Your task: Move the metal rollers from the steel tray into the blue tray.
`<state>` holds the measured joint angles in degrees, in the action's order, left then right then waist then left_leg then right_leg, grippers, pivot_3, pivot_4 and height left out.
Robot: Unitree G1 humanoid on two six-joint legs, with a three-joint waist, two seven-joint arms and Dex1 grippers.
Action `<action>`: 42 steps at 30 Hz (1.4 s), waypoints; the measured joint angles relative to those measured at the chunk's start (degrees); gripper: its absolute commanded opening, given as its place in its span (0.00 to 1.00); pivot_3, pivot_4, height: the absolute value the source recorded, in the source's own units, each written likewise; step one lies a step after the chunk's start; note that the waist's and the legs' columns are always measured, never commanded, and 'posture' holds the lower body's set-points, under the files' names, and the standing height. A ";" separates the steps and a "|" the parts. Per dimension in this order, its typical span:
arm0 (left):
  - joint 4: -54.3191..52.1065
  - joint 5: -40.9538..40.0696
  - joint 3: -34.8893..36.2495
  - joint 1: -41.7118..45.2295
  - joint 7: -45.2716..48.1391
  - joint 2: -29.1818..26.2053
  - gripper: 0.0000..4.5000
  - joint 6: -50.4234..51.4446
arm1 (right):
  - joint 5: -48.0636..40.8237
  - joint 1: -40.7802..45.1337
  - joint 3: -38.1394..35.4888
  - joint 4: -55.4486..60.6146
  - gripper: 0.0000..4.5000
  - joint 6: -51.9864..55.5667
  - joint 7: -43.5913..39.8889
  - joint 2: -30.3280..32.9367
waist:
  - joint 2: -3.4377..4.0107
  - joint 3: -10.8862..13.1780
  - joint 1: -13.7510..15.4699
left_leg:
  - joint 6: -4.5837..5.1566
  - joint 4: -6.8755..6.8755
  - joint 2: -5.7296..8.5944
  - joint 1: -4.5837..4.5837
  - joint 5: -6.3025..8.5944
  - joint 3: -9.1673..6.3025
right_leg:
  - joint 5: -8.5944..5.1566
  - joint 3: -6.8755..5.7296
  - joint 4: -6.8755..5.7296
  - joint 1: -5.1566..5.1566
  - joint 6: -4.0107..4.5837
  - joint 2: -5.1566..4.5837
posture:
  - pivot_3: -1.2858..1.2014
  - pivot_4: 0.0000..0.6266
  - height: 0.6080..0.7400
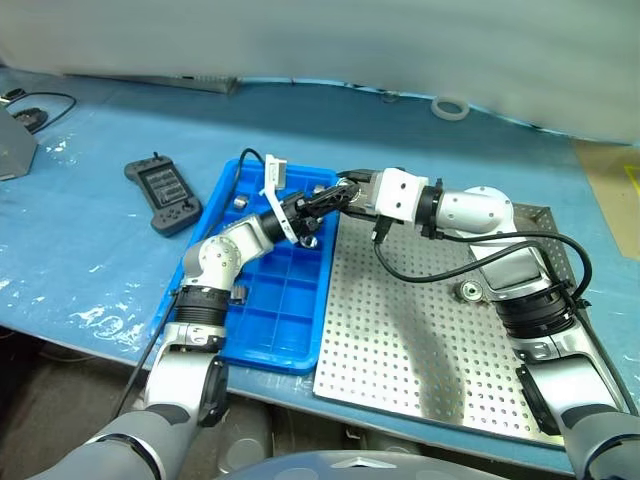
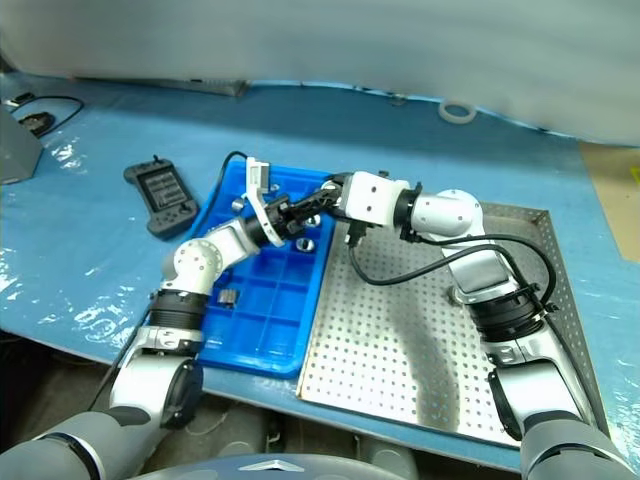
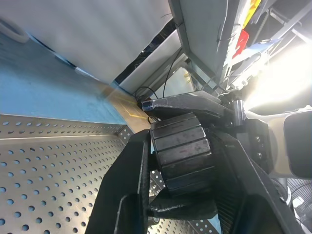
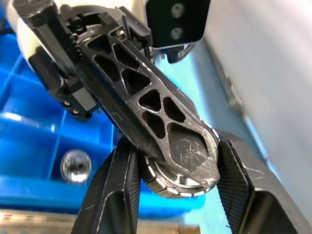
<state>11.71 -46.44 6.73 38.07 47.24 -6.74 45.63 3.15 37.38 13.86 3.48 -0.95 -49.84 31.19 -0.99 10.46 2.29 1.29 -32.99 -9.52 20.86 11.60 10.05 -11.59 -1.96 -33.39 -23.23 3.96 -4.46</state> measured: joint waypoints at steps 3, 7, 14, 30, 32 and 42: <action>-4.77 -1.41 0.28 -2.01 -0.27 -2.82 0.29 1.15 | -1.02 0.00 0.29 -0.42 0.62 -2.09 0.78 -1.10 | 0.00 0.00 0.01 | -0.02 0.00 -0.01 -0.02 -0.01 0.00 | 0.00 0.00 -0.02 0.01 0.00 0.01 | 0.50 0.24 1.00; -8.17 -2.51 4.58 -6.77 -1.59 -8.70 0.29 2.43 | -0.77 -0.84 -1.20 -1.60 0.77 1.97 1.21 1.27 | 0.01 0.00 -0.04 | -0.07 0.00 0.02 -0.08 -0.02 0.01 | 0.00 0.03 -0.02 0.06 0.00 0.01 | 0.50 0.24 1.00; -16.48 -4.81 6.67 -13.67 -0.85 -16.77 0.29 5.04 | -1.20 -3.66 -0.46 -1.06 0.77 4.62 -0.76 1.41 | -0.02 -0.02 0.15 | -0.10 0.01 -0.02 -0.05 -0.01 -0.01 | 0.00 0.03 0.00 0.03 0.00 0.03 | 0.51 0.24 1.00; -21.41 2.55 -1.30 -29.56 9.15 -28.65 0.29 2.05 | 0.29 -6.13 0.09 -4.05 0.77 1.49 -0.51 2.00 | -0.08 -0.07 0.42 | -0.74 0.59 -0.01 -0.81 -0.06 0.10 | -0.07 0.19 0.03 0.36 -0.11 0.13 | 0.52 0.24 1.00; -19.19 4.25 -2.01 -29.00 8.03 -27.50 0.29 0.86 | 0.47 -6.23 0.09 -4.06 0.77 1.22 -0.44 2.12 | -0.08 -0.08 0.34 | -0.74 0.63 -0.02 -0.79 -0.06 0.10 | -0.07 0.20 0.03 0.34 -0.11 0.15 | 0.52 0.24 1.00; -17.97 6.38 -5.34 -27.29 6.30 -24.81 0.29 0.15 | 1.66 -6.79 0.09 -4.82 0.77 0.33 0.17 2.44 | -0.11 -0.11 0.15 | -0.76 0.64 -0.03 -0.87 -0.08 0.10 | -0.07 0.23 0.00 0.36 -0.12 0.16 | 0.51 0.24 1.00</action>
<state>-6.26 -40.06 1.39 10.78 53.54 -31.55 45.79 4.80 30.59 13.95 -1.33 -0.61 -49.67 33.63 -1.10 10.35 2.44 0.53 -32.35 -9.54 20.00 11.53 10.15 -11.67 -1.73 -33.39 -22.87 3.84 -4.30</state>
